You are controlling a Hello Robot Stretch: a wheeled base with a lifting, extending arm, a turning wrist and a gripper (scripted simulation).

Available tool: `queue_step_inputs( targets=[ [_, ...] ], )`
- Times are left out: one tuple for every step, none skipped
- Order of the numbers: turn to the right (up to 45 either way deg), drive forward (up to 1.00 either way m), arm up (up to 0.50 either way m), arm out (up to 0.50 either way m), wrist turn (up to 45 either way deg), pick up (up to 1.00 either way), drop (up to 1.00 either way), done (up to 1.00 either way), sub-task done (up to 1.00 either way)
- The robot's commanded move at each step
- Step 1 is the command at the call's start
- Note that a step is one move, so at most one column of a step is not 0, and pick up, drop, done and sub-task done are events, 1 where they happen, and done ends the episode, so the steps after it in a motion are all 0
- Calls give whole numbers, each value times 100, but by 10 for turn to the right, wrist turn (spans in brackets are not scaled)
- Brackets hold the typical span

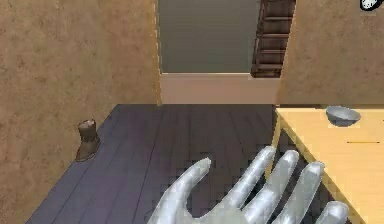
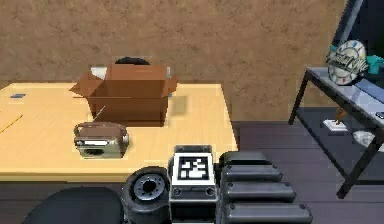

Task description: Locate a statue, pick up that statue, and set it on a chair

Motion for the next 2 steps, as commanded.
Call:
queue_step_inputs(
  targets=[
    [450, 0, 0, 0, 0, 0, 0, 0, 0],
    [30, 0, 0, 0, 0, 0, 0, 0, 0]
  ],
)
